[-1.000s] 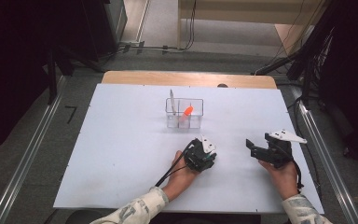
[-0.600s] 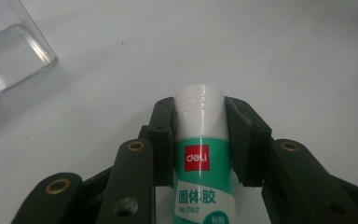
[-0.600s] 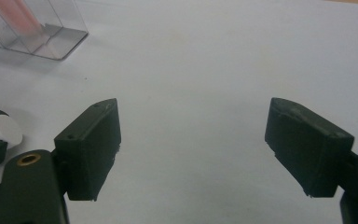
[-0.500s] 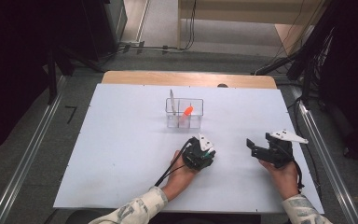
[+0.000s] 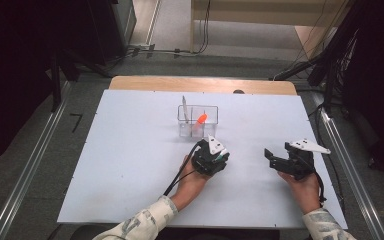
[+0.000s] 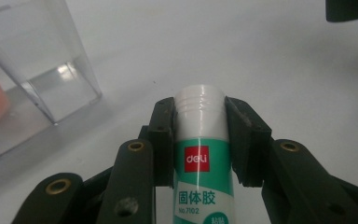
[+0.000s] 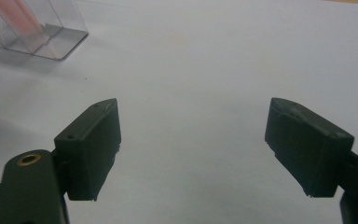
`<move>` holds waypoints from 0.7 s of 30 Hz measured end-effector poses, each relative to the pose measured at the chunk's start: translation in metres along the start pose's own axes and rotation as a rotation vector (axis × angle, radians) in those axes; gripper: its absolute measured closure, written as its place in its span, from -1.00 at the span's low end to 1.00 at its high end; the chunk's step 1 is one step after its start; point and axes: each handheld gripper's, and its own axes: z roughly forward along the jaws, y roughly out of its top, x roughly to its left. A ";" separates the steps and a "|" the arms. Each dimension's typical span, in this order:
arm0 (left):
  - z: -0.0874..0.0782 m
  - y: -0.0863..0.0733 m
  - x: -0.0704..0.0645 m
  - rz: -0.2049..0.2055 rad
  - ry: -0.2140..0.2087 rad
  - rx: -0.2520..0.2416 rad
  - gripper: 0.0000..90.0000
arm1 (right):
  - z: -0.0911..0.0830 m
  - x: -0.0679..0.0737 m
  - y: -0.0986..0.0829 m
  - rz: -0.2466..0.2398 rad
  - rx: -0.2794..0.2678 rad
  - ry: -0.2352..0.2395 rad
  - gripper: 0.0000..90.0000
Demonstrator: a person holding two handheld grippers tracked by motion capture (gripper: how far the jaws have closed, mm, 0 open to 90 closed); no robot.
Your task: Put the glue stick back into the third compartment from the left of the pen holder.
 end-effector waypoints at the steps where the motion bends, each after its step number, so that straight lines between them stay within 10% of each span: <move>1: -0.001 0.003 0.002 -0.004 0.004 -0.005 0.47 | 0.000 0.000 0.000 -0.002 -0.001 -0.001 -0.62; 21: -0.009 0.047 0.026 -0.032 0.053 -0.053 0.47 | 0.001 -0.001 0.000 0.005 0.000 0.005 -0.62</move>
